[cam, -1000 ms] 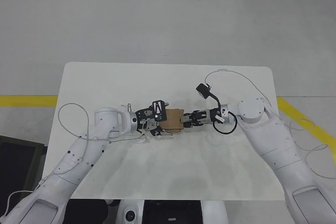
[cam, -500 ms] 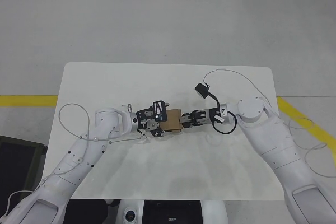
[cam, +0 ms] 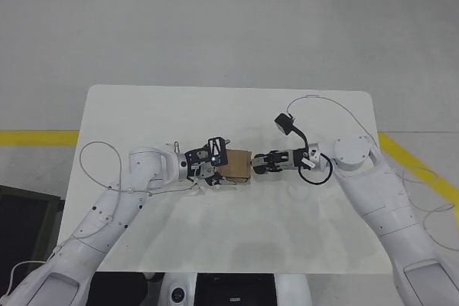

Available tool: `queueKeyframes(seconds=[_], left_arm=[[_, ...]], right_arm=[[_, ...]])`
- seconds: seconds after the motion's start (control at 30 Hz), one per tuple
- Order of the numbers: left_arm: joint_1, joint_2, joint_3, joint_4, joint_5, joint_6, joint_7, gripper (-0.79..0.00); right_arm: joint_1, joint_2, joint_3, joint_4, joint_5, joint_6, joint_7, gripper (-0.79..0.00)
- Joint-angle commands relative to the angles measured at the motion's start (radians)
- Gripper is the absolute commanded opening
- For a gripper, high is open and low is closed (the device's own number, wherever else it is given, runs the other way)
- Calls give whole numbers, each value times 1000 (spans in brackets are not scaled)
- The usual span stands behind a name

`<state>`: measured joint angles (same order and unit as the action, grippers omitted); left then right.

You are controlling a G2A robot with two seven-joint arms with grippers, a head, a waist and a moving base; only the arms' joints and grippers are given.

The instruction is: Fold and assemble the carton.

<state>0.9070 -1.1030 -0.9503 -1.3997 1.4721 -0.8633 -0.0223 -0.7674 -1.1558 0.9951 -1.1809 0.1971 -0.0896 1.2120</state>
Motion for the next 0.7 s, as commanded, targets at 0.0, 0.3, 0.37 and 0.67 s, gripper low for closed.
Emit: queueKeyframes(seconds=[0.0,0.3,0.37,0.67], left_arm=[[0,0,0,-1,0,0,-1,0],[2,0,-1,-3,0,0,-2,0],[2,0,-1,-4,0,0,-3,0],[3,-1,-1,-4,1,0,0,0]], right_arm=[[0,1,4,5,-9,-3,-23,-742],[-3,-3,-21,2,-24,7,-27,-785],[2,-7,-33,-1,-22,12,-24,-785],[28,-21,-69,29,-11,8,-24,-785]])
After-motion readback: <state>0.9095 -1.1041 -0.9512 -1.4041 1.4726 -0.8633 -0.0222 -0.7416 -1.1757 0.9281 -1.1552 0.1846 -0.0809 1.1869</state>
